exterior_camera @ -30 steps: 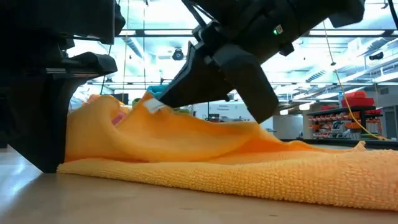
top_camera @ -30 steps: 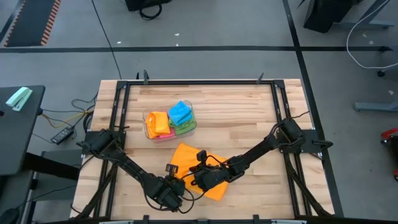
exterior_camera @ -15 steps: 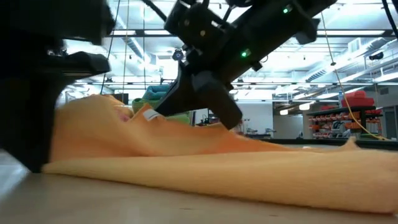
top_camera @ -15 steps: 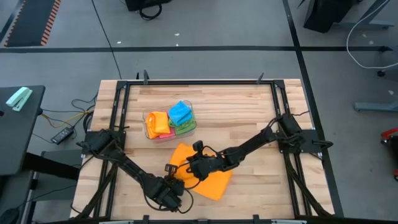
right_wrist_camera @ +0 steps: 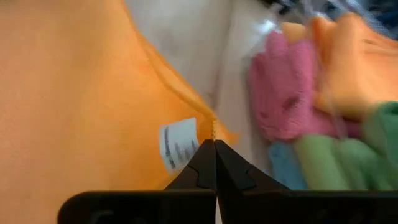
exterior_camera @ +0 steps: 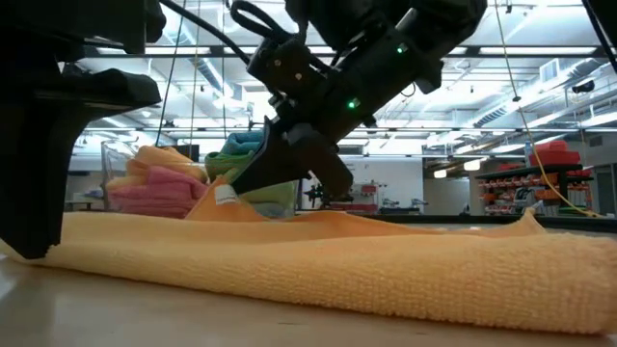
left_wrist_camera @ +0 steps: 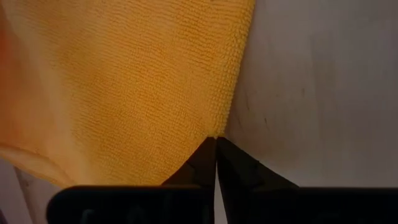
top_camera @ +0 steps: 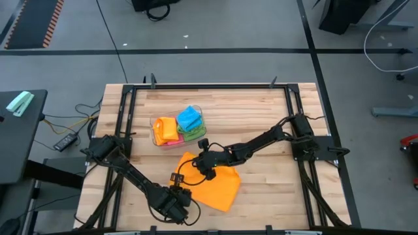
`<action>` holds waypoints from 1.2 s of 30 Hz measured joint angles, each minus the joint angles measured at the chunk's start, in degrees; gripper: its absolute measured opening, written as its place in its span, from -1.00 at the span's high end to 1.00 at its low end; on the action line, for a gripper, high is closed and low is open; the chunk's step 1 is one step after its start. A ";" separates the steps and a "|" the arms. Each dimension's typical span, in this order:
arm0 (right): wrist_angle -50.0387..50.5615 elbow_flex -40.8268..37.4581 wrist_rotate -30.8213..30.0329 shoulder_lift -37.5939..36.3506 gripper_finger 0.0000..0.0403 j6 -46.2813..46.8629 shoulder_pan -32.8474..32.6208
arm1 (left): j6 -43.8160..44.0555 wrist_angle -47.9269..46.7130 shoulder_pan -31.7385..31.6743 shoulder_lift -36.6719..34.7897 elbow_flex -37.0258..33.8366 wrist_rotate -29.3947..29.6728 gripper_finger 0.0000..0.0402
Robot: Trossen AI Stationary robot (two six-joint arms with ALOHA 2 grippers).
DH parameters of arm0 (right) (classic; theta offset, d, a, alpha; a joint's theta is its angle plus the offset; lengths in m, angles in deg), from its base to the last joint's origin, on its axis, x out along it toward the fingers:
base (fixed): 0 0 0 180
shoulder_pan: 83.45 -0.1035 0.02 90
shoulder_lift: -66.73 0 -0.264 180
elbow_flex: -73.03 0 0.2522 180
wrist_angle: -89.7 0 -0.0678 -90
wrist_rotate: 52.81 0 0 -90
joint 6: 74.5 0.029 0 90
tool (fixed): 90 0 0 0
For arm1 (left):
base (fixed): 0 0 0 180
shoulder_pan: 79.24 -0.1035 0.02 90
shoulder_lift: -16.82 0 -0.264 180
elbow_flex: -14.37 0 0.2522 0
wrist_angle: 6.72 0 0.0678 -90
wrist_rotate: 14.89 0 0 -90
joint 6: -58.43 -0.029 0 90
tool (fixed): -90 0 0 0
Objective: Fold microfiber towels
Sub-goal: Fold the yellow microfiber towel
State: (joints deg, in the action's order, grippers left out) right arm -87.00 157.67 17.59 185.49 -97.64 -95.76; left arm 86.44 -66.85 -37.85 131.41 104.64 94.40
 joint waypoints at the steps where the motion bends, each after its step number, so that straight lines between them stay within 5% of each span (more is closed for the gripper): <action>1: 0.00 0.00 1.56 0.00 1.00 0.02 0.42 | -0.02 0.02 0.02 0.00 0.00 0.00 0.91; 22: -2.85 0.00 7.12 0.00 0.94 1.70 4.91 | -0.20 2.05 -0.13 -0.09 0.00 0.22 0.92; 36: -3.45 0.00 7.91 0.00 0.53 2.77 6.33 | -0.17 2.01 -0.03 -0.17 0.00 0.22 0.93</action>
State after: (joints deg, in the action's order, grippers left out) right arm -90.46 157.67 25.51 185.49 -94.86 -89.43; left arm 86.27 -64.84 -37.89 131.23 104.64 94.61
